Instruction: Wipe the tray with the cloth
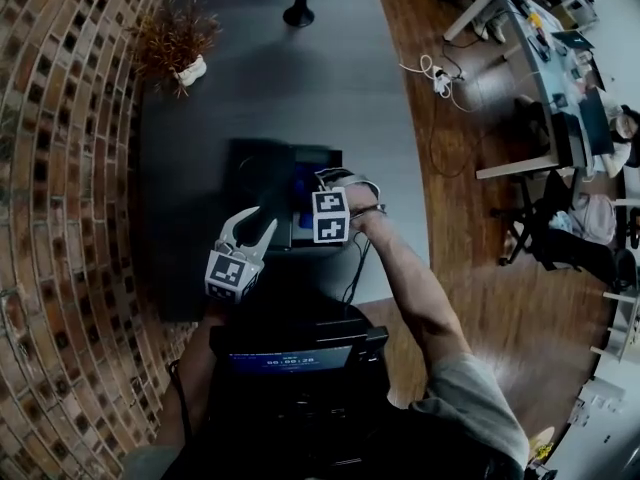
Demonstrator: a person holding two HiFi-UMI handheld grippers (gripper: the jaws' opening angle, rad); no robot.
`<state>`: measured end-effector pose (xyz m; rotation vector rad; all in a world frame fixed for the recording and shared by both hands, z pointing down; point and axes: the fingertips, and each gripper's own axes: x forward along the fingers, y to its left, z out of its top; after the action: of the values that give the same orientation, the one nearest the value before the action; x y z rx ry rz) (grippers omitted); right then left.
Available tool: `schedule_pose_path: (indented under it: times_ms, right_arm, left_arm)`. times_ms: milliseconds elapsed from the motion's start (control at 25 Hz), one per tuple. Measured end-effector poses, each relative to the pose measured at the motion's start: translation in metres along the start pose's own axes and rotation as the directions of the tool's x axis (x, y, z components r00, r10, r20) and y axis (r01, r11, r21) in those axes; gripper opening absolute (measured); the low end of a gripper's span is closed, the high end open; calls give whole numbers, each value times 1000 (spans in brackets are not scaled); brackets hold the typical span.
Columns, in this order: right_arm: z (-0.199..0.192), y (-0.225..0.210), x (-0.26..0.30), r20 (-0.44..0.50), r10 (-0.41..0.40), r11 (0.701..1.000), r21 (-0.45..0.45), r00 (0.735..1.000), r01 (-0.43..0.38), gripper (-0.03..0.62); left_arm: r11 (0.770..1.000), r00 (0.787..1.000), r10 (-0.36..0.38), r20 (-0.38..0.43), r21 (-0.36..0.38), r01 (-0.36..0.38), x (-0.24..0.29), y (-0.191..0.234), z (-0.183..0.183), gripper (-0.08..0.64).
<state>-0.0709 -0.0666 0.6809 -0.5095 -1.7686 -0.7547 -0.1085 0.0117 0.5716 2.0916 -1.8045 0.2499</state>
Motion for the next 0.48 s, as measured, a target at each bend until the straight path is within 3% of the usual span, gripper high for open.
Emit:
schedule_pose_path:
  times_ms: [80,160,200,280,360,480]
  right_arm:
    - [-13,-25,-2,-87,-123,991,41,989,127,152]
    - [-31,-64,-6,-189,-274,935,176,943,307,152]
    - [-34,-73,-6,-219,-303,908,230,927,351,152]
    - [-29,-72,0,-232,-318,894,248,919,373,152]
    - [-18,-69,7,-197,-321,906,223,926,361,150]
    - [-4,-59,9,-68,-211,953,209,975,221,149]
  left_arm:
    - [1000,1000,4,-4,5,-4,-1,-1,0,114]
    - [1000,1000,3,-9,12,-3,0,-2,0,114]
    - [1000,1000,1,-9,14,-1,0,-3,0,114]
    - [1000,1000,1,-4,7,-1,-2,-5,0,114]
    - [1000,1000,6,8,-11,-6,-3,-1,2,114]
    - [1000,999,11,40,-30,-9,-1,6,7,114]
